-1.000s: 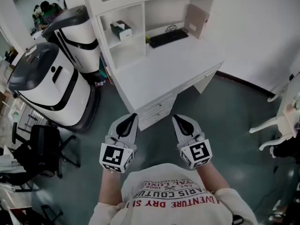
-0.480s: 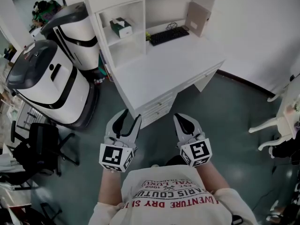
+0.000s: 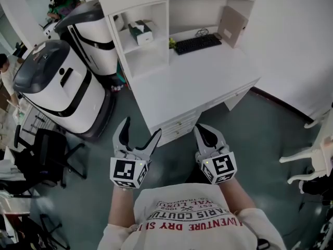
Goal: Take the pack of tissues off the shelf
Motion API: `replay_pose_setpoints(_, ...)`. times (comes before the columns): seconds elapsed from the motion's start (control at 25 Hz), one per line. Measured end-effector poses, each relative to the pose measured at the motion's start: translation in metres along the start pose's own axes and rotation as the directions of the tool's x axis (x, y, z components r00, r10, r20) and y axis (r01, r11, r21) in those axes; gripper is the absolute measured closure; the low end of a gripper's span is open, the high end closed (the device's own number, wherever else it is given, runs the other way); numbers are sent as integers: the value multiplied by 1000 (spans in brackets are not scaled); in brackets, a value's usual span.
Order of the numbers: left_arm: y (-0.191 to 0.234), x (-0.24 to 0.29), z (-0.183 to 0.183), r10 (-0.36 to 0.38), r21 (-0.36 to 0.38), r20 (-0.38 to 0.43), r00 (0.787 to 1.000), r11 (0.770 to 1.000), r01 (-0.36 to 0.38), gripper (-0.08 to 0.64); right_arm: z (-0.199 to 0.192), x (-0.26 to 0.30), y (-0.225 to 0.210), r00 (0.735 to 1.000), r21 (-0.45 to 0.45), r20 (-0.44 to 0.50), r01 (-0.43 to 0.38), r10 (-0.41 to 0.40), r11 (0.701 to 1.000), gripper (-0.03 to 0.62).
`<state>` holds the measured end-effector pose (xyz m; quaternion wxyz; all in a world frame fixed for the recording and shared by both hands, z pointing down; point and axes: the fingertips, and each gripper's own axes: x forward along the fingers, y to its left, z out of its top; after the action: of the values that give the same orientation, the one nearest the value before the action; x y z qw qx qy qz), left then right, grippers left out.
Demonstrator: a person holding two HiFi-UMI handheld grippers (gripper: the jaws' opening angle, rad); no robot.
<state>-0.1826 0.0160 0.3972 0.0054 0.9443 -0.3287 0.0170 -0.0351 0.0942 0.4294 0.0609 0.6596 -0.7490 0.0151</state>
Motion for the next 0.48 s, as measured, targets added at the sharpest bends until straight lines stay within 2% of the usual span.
replay_pose_setpoints(0.24, -4, 64, -4, 121, 1, -41, 992, 993, -121, 119, 4, 42, -63, 994, -1, 25, -105, 105, 994, 591)
replay_pose_setpoints(0.48, -14, 137, 6, 242, 7, -38, 969, 970, -242, 120, 1, 90, -142, 977, -7, 10, -214, 214, 977, 591)
